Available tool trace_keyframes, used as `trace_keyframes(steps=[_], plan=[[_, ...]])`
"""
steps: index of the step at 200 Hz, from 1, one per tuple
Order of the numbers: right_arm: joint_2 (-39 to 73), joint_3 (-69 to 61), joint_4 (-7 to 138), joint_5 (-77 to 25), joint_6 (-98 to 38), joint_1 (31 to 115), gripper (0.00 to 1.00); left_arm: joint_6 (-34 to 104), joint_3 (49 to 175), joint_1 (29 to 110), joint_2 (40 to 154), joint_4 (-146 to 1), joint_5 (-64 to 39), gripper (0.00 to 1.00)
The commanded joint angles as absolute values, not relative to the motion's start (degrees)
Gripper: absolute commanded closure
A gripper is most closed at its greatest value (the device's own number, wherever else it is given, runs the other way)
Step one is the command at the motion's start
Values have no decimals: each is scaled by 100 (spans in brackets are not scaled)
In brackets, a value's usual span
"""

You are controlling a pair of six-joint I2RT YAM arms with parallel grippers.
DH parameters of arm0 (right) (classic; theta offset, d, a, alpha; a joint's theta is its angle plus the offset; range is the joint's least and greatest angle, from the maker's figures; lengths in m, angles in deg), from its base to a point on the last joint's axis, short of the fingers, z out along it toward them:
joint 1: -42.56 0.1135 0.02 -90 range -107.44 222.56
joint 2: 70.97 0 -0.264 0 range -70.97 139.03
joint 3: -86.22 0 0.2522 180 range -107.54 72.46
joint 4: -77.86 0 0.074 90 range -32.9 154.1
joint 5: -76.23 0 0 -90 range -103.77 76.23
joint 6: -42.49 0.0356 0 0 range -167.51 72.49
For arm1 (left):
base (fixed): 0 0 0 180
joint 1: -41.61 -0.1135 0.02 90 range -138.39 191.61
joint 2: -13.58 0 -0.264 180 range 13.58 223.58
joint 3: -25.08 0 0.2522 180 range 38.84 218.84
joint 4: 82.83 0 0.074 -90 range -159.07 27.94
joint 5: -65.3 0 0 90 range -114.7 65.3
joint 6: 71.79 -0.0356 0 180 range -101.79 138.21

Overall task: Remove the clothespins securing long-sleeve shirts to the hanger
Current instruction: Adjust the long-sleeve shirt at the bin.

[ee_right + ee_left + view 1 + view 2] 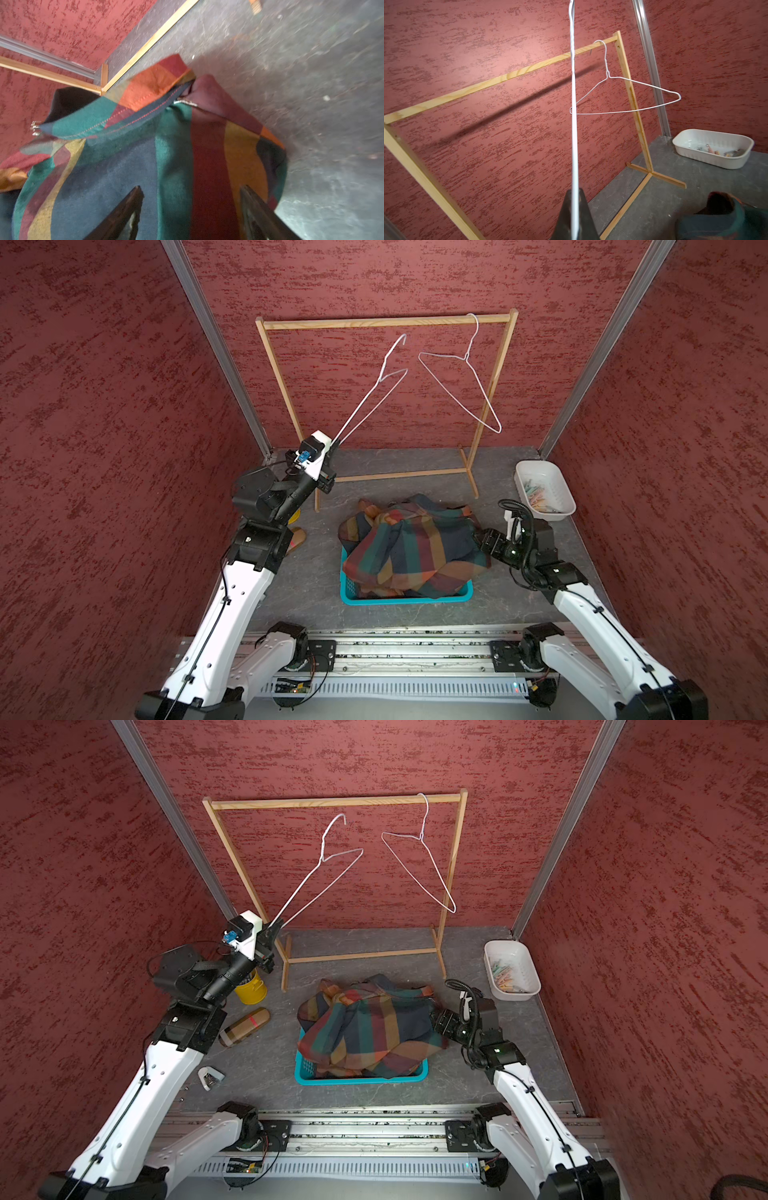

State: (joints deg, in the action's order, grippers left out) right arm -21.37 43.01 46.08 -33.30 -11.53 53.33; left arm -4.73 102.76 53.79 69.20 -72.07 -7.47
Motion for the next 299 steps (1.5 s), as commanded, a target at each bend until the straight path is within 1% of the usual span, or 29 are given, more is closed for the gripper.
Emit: trace_keyframes(steps=[1, 13, 26, 31, 36, 46, 79, 103, 115, 137, 163, 188, 216, 249, 281, 290, 297, 299], plan=[[-2044, 4561, 5150, -3806, -813, 5312, 31, -486, 10516, 5408, 6998, -7711, -1272, 100], [-2001, 4594, 5363, -3860, -806, 5312, 44, -477, 10567, 5409, 7065, -7752, -1302, 100], [-1965, 4555, 5517, -3867, -795, 5313, 67, -465, 10628, 5408, 7131, -7778, -1367, 100], [-1960, 4530, 5564, -3856, -804, 5314, 74, -462, 10649, 5409, 7163, -7798, -1397, 100], [-1956, 4492, 5595, -3848, -819, 5313, 78, -443, 10655, 5412, 7190, -7831, -1438, 100], [-1943, 4398, 5599, -3813, -868, 5311, 82, -422, 10693, 5414, 7241, -7873, -1494, 100], [-2020, 3967, 5374, -3496, -1172, 5326, 88, -393, 10822, 5444, 7487, -7915, -1673, 100], [-2153, 3650, 5326, -3231, -1383, 5515, 92, -376, 10901, 5449, 7679, -7904, -1797, 100], [-2200, 3463, 5375, -3110, -1498, 5798, 94, -369, 10977, 5439, 7814, -7860, -1894, 100], [-2182, 3057, 5524, -2831, -1710, 6536, 95, -353, 11111, 5444, 8022, -7673, -2012, 100], [-1952, 2671, 5857, -2737, -1938, 7423, 96, -248, 11078, 5377, 8180, -7811, -2180, 100], [-1347, 2355, 6212, -2633, -2152, 8473, 95, -3, 11159, 5226, 8329, -7795, -2214, 100], [-467, 2345, 6859, -2811, -2088, 9103, 95, 158, 11156, 5112, 8470, -7862, -2246, 100], [368, 2541, 7580, -2950, -1702, 9266, 95, 172, 11138, 5075, 8495, -7819, -2119, 100], [1089, 2460, 7258, -2766, -1546, 9261, 93, 265, 11083, 5049, 8521, -7830, -2128, 100], [1451, 2463, 7238, -2809, -1426, 9257, 93, 288, 11034, 5049, 8526, -7842, -2120, 96], [1709, 2523, 7353, -2998, -1265, 9258, 94, 301, 10993, 5048, 8522, -7847, -2113, 86], [1782, 2548, 7417, -3059, -1217, 9257, 94, 301, 10987, 5044, 8521, -7847, -2111, 82]])
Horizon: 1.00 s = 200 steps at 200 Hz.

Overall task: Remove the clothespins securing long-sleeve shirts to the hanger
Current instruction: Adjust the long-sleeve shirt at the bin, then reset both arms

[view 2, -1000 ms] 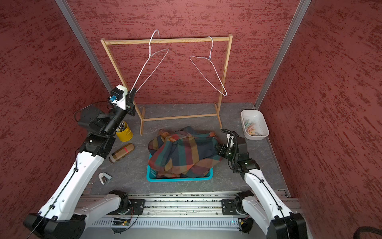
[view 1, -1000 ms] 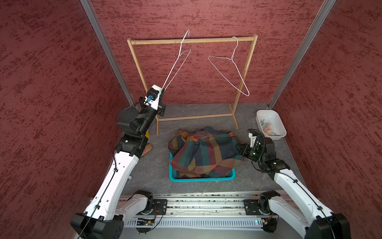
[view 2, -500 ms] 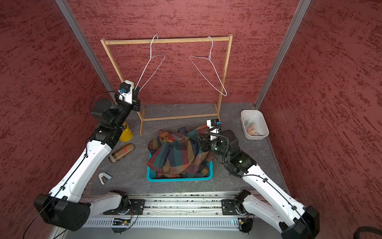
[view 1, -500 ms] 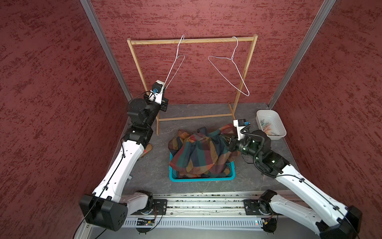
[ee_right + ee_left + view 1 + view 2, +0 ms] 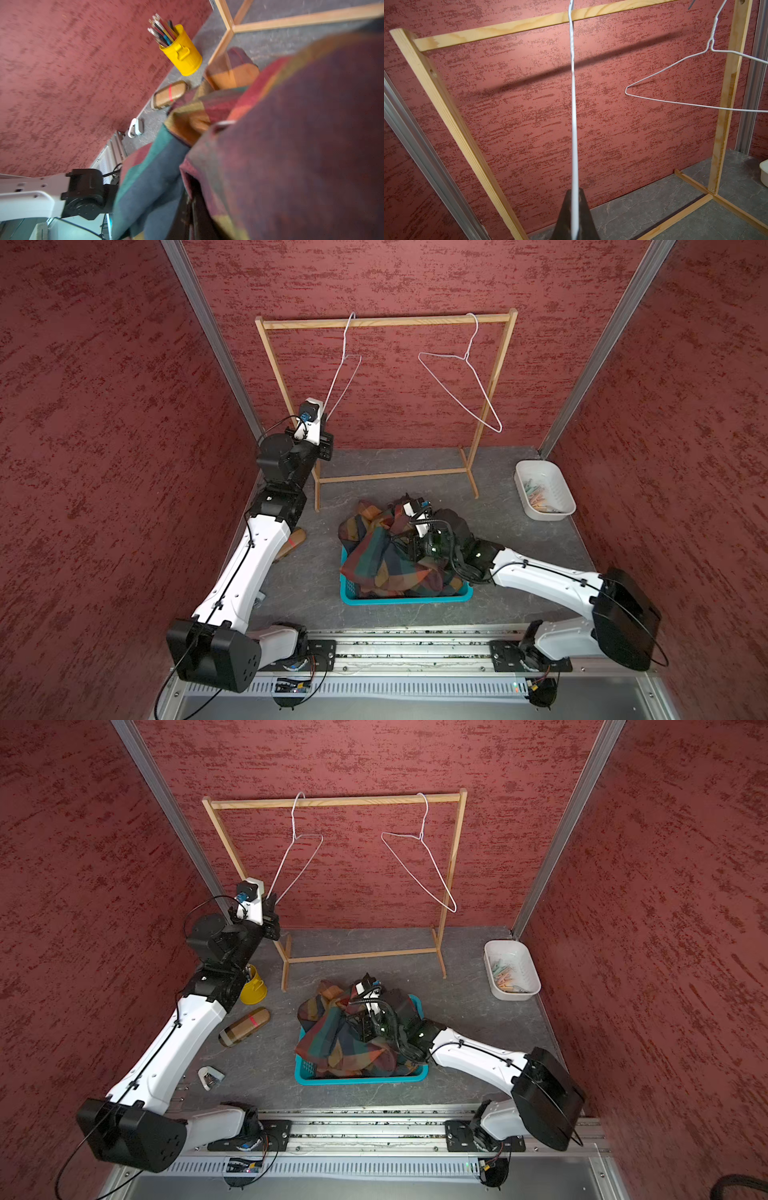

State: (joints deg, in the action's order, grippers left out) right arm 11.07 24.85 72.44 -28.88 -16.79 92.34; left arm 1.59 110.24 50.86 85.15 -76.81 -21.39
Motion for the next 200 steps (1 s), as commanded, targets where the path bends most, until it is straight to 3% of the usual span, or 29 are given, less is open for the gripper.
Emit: trace_keyframes(steps=[1, 12, 43, 50, 72, 103, 105, 108, 111, 155, 200], plan=[[1811, 2563, 7450, -3083, -1195, 9257, 94, 301, 10978, 5051, 8521, -7847, -2110, 79], [2158, 2744, 7837, -3330, -931, 9257, 94, 317, 10913, 5044, 8489, -7836, -2095, 47], [2466, 3083, 8284, -3331, -612, 9248, 90, 345, 10676, 5044, 8242, -7845, -2077, 0], [2408, 3081, 8229, -3287, -670, 9248, 86, 360, 10621, 5044, 8168, -7840, -2083, 1], [1876, 2923, 7692, -2978, -1158, 9248, 61, 418, 10435, 5046, 7884, -7829, -2088, 1], [632, 2628, 6504, -2111, -2188, 9235, 39, 451, 10091, 5035, 7427, -7788, -2262, 1], [546, 2607, 6416, -2052, -2247, 9232, 29, 451, 10061, 5036, 7386, -7784, -2278, 1], [419, 2574, 6323, -1983, -2326, 9223, 7, 449, 10020, 5035, 7332, -7781, -2291, 1], [306, 2550, 6226, -1935, -2395, 9208, 2, 458, 9976, 5030, 7288, -7777, -2316, 1], [-1300, 2408, 5153, -1367, -2939, 8776, 1, 475, 9387, 5005, 6639, -7715, -2644, 1], [-2599, 2997, 5518, -1368, -3371, 6913, 1, 795, 8648, 4856, 6186, -7920, -2947, 1]])
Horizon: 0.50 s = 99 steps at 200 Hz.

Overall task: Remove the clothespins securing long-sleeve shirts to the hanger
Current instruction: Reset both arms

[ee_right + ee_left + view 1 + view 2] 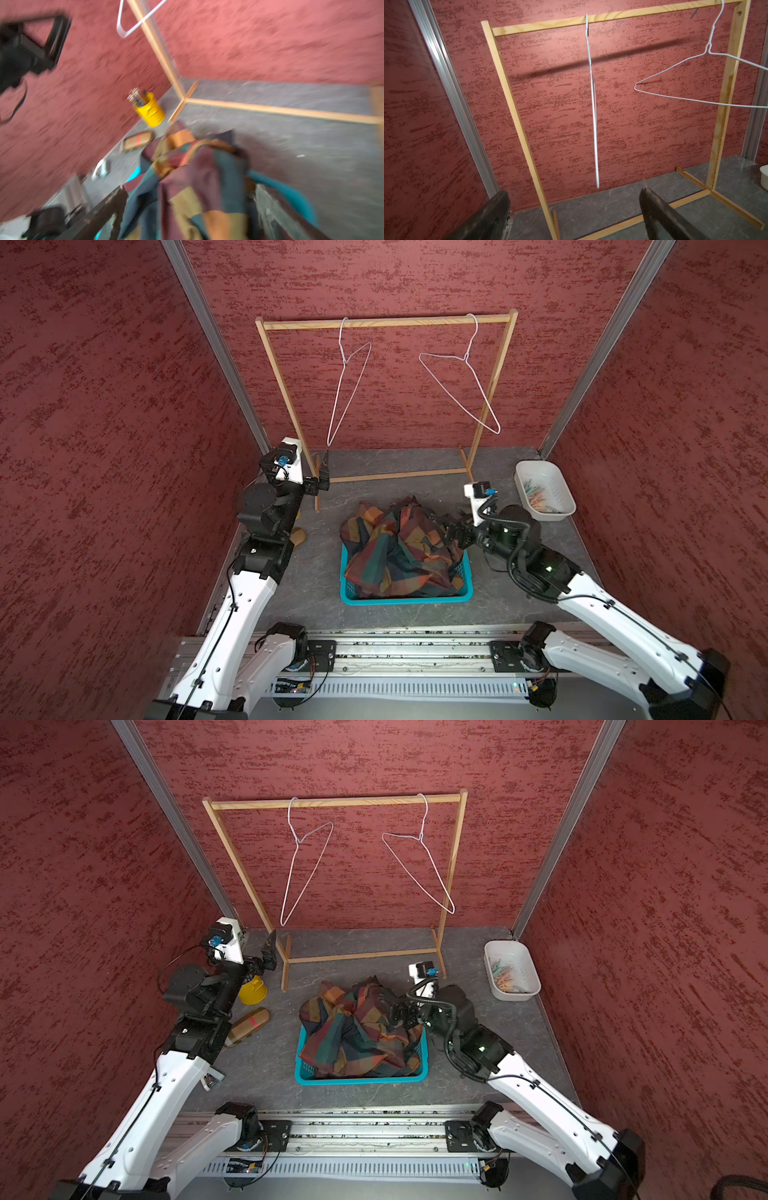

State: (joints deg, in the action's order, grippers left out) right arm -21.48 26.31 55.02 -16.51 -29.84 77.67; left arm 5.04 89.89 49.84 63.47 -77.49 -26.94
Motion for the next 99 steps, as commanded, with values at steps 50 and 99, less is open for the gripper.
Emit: trace_keyframes(steps=[50, 99], plan=[[-1949, 3948, 7396, -1154, -3560, 5109, 1, 1454, 7669, 4505, 6079, -8034, -2583, 1], [-738, 5159, 10234, -437, -4170, 4645, 1, 2001, 6485, 3922, 6451, -8860, -2289, 0]])
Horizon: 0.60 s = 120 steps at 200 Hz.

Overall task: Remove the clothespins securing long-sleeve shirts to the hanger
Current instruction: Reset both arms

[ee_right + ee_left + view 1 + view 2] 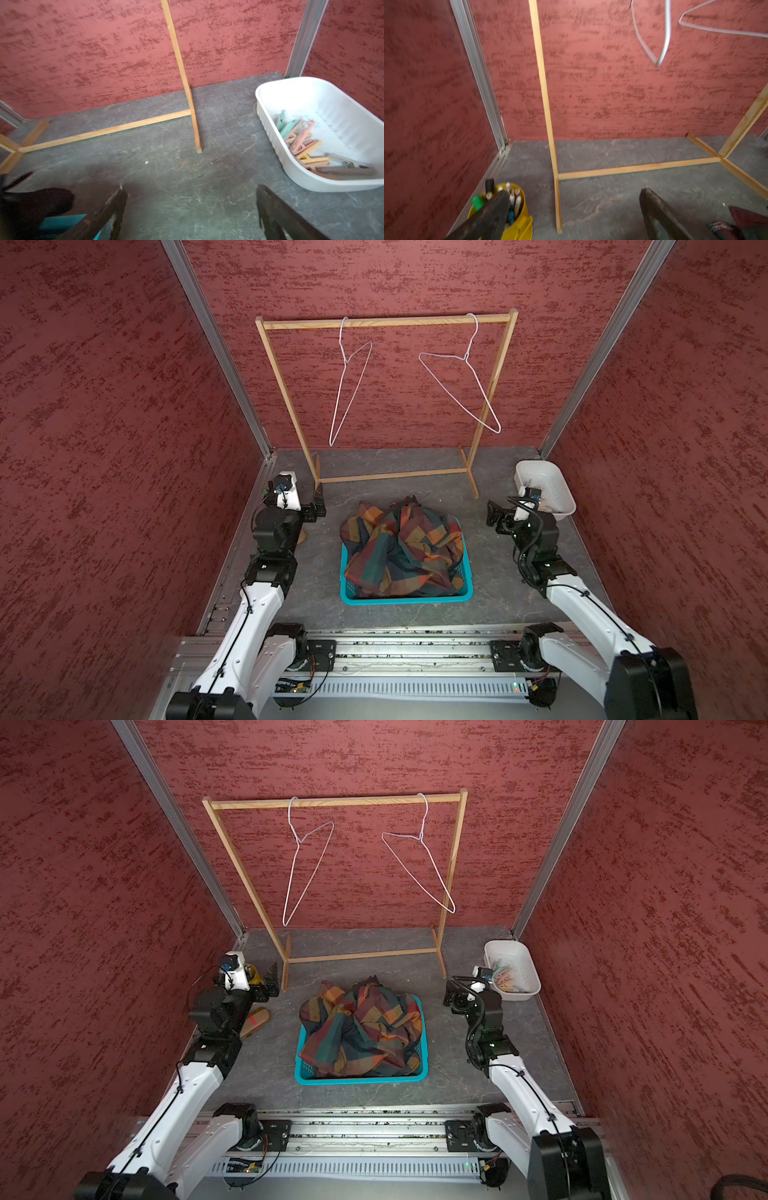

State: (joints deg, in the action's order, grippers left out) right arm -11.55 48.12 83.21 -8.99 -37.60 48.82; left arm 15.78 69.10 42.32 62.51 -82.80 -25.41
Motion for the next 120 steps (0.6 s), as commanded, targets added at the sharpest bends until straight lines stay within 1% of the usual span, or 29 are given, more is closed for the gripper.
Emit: trace_keyframes(steps=[1, 35, 46, 62, 83, 94, 107, 120], plan=[[-714, 5201, 10313, -450, -4188, 4631, 1, 2016, 6472, 3909, 6458, -8881, -2279, 0], [187, 6189, 12945, -906, -4697, 4252, 1, 2177, 6045, 3487, 6911, -9559, -2043, 1], [536, 6285, 13469, -1105, -4811, 4183, 1, 2180, 5907, 3424, 7006, -9902, -2036, 0], [1020, 6271, 13903, -1441, -4726, 4025, 1, 2188, 5773, 3363, 7134, -10190, -1982, 1], [1796, 6220, 14537, -1554, -4678, 3959, 0, 2123, 5725, 3352, 7435, -10366, -1988, 1], [1636, 6024, 13911, -1609, -4677, 3909, 1, 2142, 5616, 3359, 7685, -10731, -1974, 1], [1722, 6037, 14077, -1567, -4655, 3905, 1, 2239, 5406, 3361, 8084, -11517, -1896, 1], [1719, 6016, 14021, -1330, -4574, 3905, 1, 2269, 5397, 3394, 8517, -11859, -1720, 0]])
